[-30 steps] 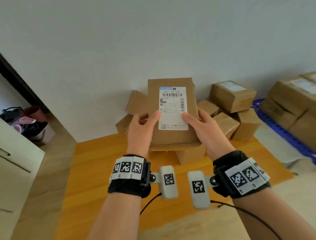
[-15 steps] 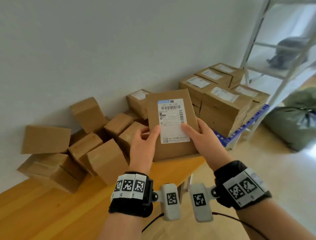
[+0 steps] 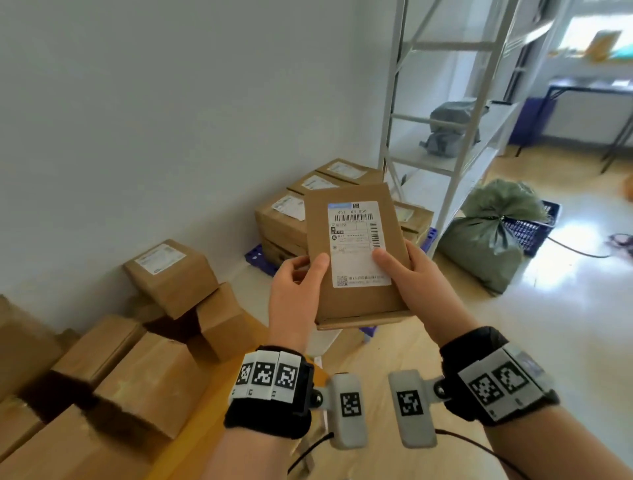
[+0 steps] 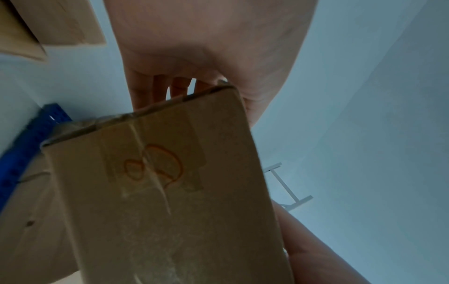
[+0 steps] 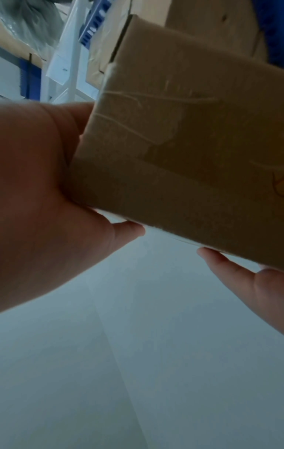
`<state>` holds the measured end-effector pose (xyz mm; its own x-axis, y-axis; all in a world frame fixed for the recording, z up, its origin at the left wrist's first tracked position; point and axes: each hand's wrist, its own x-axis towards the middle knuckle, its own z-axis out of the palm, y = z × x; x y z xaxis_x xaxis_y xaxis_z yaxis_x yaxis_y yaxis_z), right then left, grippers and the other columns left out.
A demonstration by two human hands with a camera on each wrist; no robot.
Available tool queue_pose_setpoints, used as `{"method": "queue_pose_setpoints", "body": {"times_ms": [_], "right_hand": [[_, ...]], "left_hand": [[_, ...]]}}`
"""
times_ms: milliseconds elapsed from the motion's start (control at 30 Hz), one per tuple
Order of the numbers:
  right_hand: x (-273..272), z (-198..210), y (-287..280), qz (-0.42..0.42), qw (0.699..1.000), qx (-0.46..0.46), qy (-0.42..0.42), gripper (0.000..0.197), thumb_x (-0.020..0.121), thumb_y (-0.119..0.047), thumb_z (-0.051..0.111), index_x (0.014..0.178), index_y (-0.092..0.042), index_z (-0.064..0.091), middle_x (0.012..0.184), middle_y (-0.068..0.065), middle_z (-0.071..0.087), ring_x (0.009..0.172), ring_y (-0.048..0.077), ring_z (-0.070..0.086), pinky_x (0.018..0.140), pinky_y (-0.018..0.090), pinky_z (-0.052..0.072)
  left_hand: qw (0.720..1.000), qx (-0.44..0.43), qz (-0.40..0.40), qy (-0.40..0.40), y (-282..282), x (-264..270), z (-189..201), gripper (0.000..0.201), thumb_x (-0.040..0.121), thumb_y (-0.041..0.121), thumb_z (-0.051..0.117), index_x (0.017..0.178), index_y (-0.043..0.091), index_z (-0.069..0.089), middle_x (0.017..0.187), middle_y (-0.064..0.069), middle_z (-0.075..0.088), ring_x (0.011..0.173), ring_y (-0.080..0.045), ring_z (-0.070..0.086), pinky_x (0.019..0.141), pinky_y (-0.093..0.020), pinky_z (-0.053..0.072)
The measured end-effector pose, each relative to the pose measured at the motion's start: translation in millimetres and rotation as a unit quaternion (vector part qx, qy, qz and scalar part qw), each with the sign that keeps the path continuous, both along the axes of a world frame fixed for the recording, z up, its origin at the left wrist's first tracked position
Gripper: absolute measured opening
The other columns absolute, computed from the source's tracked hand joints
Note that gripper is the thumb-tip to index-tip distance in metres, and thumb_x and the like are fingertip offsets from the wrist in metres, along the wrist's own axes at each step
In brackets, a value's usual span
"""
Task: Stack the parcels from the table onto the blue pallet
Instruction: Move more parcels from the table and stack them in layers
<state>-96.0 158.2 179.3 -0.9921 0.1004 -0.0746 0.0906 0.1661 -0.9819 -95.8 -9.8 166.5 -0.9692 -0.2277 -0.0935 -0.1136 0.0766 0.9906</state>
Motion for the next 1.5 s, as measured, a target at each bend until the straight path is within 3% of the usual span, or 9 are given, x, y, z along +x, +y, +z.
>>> {"method": "queue_pose_setpoints", "body": {"times_ms": [133, 233, 533, 767, 967, 1067, 1267, 1400, 1500], "right_hand": [[-50, 14, 28, -0.026, 1.0, 0.015, 0.0, 0.05, 0.089, -0.053, 0.06, 0.133, -0.031, 0.05, 0.109, -0.013, 0.069, 0.096, 0.009, 0.069, 0.085, 0.036, 0.058], [-85, 22, 46, -0.043, 0.999, 0.007, 0.011, 0.049, 0.089, -0.05, 0.062, 0.133, -0.03, 0.05, 0.108, -0.013, 0.07, 0.092, 0.006, 0.07, 0.079, 0.03, 0.059], [-169, 20, 95, -0.066, 0.998, 0.011, 0.011, 0.049, 0.089, -0.048, 0.065, 0.13, -0.026, 0.052, 0.107, -0.009, 0.07, 0.089, 0.007, 0.071, 0.069, 0.024, 0.058], [-254, 9, 139, 0.004, 1.0, 0.015, 0.002, 0.043, 0.089, -0.046, 0.065, 0.125, -0.025, 0.057, 0.102, -0.007, 0.073, 0.086, 0.009, 0.073, 0.073, 0.029, 0.06], [-329, 2, 180, 0.097, 0.994, 0.044, -0.021, 0.039, 0.085, -0.053, 0.066, 0.118, -0.031, 0.061, 0.098, -0.01, 0.075, 0.088, 0.011, 0.073, 0.081, 0.035, 0.06], [-360, 0, 197, 0.14, 0.988, 0.06, -0.032, 0.035, 0.086, -0.053, 0.066, 0.114, -0.033, 0.062, 0.095, -0.012, 0.075, 0.088, 0.011, 0.072, 0.083, 0.036, 0.059], [-391, -23, 212, 0.218, 0.971, 0.091, -0.045, 0.04, 0.088, -0.052, 0.064, 0.118, -0.026, 0.064, 0.095, -0.009, 0.075, 0.085, 0.012, 0.072, 0.075, 0.03, 0.058], [-401, -38, 213, 0.267, 0.957, 0.099, -0.061, 0.04, 0.086, -0.053, 0.065, 0.116, -0.027, 0.065, 0.094, -0.009, 0.075, 0.081, 0.01, 0.073, 0.068, 0.024, 0.056], [-406, -54, 212, 0.298, 0.945, 0.098, -0.089, 0.039, 0.084, -0.053, 0.067, 0.113, -0.028, 0.065, 0.093, -0.007, 0.076, 0.084, 0.014, 0.073, 0.08, 0.035, 0.059]], "left_hand": [[0.999, 0.023, -0.028, 0.017, 27, -56, 9, 0.037, 0.089, 0.052, 0.058, 0.116, 0.026, 0.059, 0.105, 0.005, 0.068, 0.092, -0.009, 0.067, 0.077, -0.03, 0.058], [0.998, 0.035, -0.049, 0.023, 42, -94, 17, 0.029, 0.093, 0.047, 0.056, 0.113, 0.026, 0.061, 0.098, 0.008, 0.071, 0.081, -0.003, 0.068, 0.062, -0.017, 0.053], [0.996, 0.044, -0.073, 0.015, 85, -184, 10, 0.02, 0.095, 0.043, 0.055, 0.108, 0.031, 0.062, 0.1, 0.007, 0.071, 0.092, -0.009, 0.068, 0.086, -0.035, 0.056], [0.999, 0.04, -0.015, 0.01, 125, -246, -3, 0.021, 0.092, 0.043, 0.058, 0.106, 0.027, 0.063, 0.102, 0.004, 0.071, 0.092, -0.014, 0.069, 0.087, -0.042, 0.056], [0.997, 0.027, 0.07, -0.003, 164, -284, -13, 0.04, 0.076, 0.061, 0.06, 0.103, 0.032, 0.063, 0.101, 0.008, 0.071, 0.095, -0.015, 0.068, 0.089, -0.043, 0.055], [0.994, -0.008, 0.107, -0.015, 184, -298, -19, 0.047, 0.068, 0.069, 0.056, 0.1, 0.035, 0.063, 0.1, 0.011, 0.07, 0.096, -0.014, 0.067, 0.09, -0.044, 0.054], [0.971, -0.188, 0.139, -0.049, 206, -299, -33, 0.04, 0.095, 0.055, 0.041, 0.102, 0.023, 0.064, 0.089, 0.007, 0.068, 0.082, -0.012, 0.063, 0.075, -0.035, 0.052], [0.944, -0.267, 0.172, -0.089, 207, -291, -40, 0.053, 0.099, 0.049, 0.041, 0.072, 0.008, 0.058, 0.057, -0.001, 0.048, 0.055, -0.017, 0.049, 0.052, -0.03, 0.034], [0.928, -0.298, 0.2, -0.1, 202, -284, -52, 0.057, 0.095, 0.049, 0.049, 0.055, 0.009, 0.053, 0.058, -0.001, 0.048, 0.06, -0.016, 0.049, 0.061, -0.029, 0.034]]}}
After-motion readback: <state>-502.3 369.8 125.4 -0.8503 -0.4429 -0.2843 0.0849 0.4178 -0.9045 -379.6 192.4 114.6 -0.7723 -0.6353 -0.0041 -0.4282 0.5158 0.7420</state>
